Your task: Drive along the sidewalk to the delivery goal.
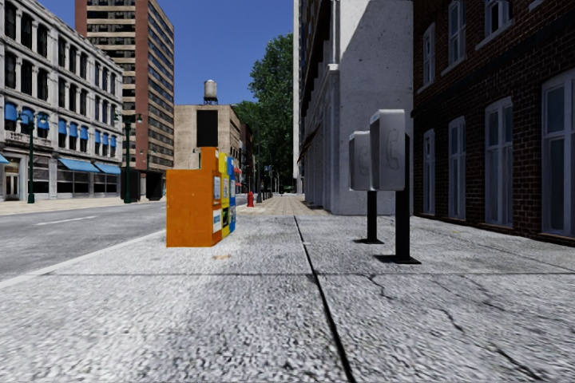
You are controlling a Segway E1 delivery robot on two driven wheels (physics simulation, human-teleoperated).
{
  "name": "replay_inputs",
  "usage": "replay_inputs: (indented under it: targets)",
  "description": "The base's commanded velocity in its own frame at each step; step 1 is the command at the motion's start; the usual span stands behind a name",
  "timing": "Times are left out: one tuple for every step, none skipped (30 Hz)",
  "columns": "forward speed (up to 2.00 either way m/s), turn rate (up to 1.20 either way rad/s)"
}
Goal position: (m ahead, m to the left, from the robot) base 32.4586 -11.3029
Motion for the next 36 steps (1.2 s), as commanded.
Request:
replay_inputs:
  targets:
    - [2.0, 0.0]
    - [2.0, 0.0]
    - [2.0, 0.0]
    - [2.0, 0.0]
    - [2.0, 0.0]
    - [2.0, 0.0]
    - [2.0, 0.0]
    - [2.0, 0.0]
    - [2.0, 0.0]
    - [2.0, 0.0]
    - [2.0, 0.0]
    - [2.0, 0.0]
    - [2.0, 0.0]
    - [2.0, 0.0]
    - [2.0, 0.0]
    - [2.0, 0.0]
    - [2.0, 0.0]
    - [2.0, 0.0]
    - [2.0, 0.0]
    - [2.0, 0.0]
    - [2.0, 0.0]
    - [2.0, 0.0]
    - [2.0, 0.0]
    - [2.0, 0.0]
    - [2.0, 0.0]
    - [2.0, 0.0]
    - [2.0, 0.0]
    - [2.0, 0.0]
    - [2.0, 0.0]
    - [2.0, 0.0]
    - [2.0, 0.0]
    - [2.0, 0.0]
    - [2.0, 0.0]
    - [2.0, 0.0]
    - [2.0, 0.0]
    - [2.0, 0.0]
